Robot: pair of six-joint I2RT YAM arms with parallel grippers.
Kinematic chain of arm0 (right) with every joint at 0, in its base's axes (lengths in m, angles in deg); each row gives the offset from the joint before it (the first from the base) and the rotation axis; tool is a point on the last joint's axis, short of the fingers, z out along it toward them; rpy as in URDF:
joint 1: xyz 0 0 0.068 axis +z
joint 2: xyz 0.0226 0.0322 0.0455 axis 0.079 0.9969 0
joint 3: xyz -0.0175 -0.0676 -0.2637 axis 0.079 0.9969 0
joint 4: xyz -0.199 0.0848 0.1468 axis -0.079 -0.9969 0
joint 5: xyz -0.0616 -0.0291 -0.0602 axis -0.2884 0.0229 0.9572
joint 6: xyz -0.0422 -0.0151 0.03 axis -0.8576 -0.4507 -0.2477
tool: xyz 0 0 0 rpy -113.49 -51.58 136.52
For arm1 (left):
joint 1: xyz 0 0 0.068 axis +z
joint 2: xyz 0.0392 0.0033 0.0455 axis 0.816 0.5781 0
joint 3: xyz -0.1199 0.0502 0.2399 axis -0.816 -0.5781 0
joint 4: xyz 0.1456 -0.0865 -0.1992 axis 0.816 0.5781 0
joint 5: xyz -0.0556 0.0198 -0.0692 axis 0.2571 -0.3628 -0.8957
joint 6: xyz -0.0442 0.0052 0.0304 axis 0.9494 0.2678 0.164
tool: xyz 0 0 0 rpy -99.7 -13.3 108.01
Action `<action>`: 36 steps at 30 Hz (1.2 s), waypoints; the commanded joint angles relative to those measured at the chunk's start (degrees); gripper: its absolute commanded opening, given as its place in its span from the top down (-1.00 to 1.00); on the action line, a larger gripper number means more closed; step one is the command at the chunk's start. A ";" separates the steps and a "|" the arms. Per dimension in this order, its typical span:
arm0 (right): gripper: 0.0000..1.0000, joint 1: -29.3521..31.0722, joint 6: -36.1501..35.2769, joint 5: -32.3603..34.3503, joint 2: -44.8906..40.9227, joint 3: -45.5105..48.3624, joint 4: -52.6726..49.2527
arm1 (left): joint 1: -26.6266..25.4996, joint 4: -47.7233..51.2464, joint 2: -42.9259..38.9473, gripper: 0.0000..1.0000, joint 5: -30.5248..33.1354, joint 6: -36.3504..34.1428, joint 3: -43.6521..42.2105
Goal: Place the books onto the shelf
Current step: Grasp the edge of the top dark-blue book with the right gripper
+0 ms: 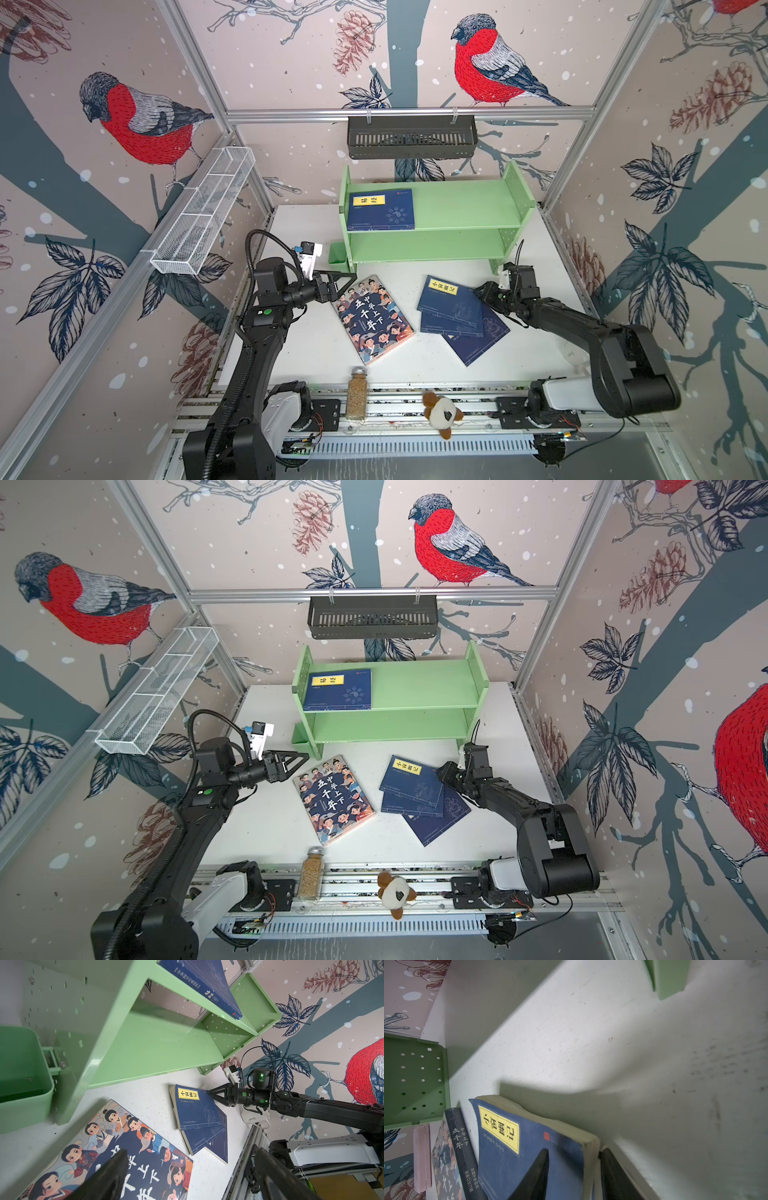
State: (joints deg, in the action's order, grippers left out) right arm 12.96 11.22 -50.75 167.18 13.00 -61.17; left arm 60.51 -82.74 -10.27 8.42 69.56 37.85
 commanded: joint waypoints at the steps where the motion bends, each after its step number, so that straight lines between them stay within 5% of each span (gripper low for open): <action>1: 0.13 -0.25 -0.91 -1.54 1.18 -0.20 1.90 | -0.11 -1.35 -0.30 -0.90 -1.05 -0.43 -0.09; 9: 0.23 -0.69 -0.23 -3.28 2.29 -0.04 4.21 | -0.11 -1.36 -0.22 -0.90 -0.88 -0.45 0.01; 24: 0.93 -1.44 -2.15 0.09 -2.79 0.05 1.35 | -0.20 -1.52 0.33 -0.90 -0.79 -0.16 0.50; 36: 1.00 -0.84 -2.69 -5.88 -12.53 -0.28 -1.80 | -0.44 -1.35 0.96 -0.90 -1.05 0.95 1.98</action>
State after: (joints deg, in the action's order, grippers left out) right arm 11.67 9.10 -53.50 156.67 13.28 -62.29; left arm 60.18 -82.70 -9.48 8.42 69.58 39.09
